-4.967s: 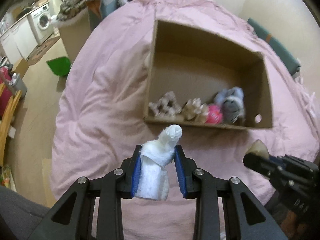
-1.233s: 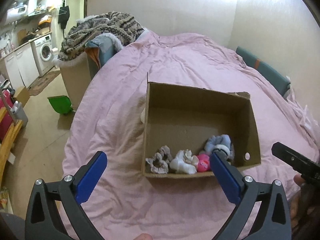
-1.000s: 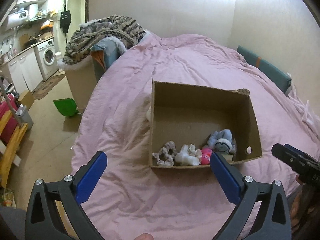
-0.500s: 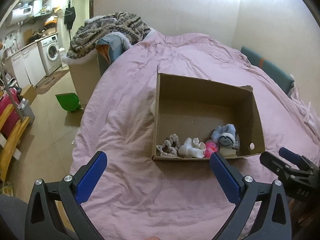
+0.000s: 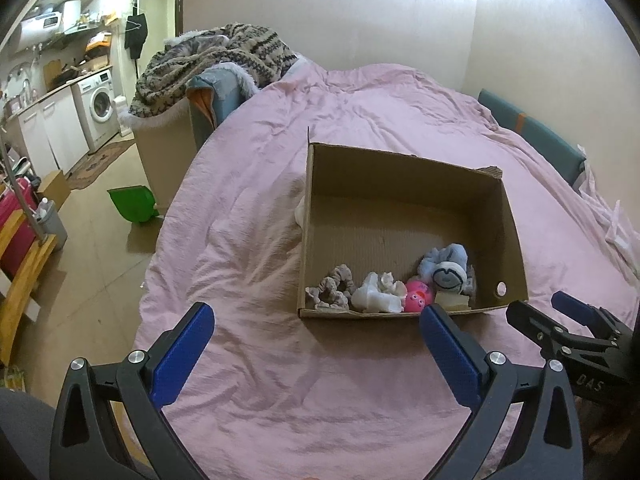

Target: Organize soft objects

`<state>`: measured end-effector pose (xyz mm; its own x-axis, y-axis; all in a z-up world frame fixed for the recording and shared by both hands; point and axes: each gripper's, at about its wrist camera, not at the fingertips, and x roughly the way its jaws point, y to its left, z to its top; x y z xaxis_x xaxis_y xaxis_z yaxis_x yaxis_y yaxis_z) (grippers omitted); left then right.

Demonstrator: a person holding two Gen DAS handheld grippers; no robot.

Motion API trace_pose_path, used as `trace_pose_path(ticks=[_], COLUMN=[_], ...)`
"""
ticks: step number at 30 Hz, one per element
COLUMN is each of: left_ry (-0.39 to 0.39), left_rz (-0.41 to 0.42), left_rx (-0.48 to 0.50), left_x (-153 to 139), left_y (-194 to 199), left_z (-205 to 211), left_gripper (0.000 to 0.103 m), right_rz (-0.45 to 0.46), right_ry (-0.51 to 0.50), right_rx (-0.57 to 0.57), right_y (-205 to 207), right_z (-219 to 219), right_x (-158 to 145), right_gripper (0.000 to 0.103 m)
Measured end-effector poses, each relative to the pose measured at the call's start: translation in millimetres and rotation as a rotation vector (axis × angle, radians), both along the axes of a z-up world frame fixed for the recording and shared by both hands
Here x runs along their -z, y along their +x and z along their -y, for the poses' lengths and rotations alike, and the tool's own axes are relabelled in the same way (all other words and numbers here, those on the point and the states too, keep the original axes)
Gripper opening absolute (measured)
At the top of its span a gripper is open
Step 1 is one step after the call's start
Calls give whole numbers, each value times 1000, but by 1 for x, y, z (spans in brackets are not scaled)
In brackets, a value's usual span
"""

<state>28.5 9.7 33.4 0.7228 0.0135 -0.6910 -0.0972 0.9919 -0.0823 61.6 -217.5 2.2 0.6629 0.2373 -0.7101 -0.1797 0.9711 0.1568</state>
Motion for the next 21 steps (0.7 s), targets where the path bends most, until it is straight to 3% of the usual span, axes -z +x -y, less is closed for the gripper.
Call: trace_pose_path(ticks=[21], left_ry=[-14], left_rz=[-19], left_rx=[-2], left_x=[4], left_y=[3], left_z=[-1], left_gripper=[102], right_rz=[12], right_ry=[-1], right_rx=[11], right_y=[0], right_z=[4], right_x=[-4], right_gripper=[103])
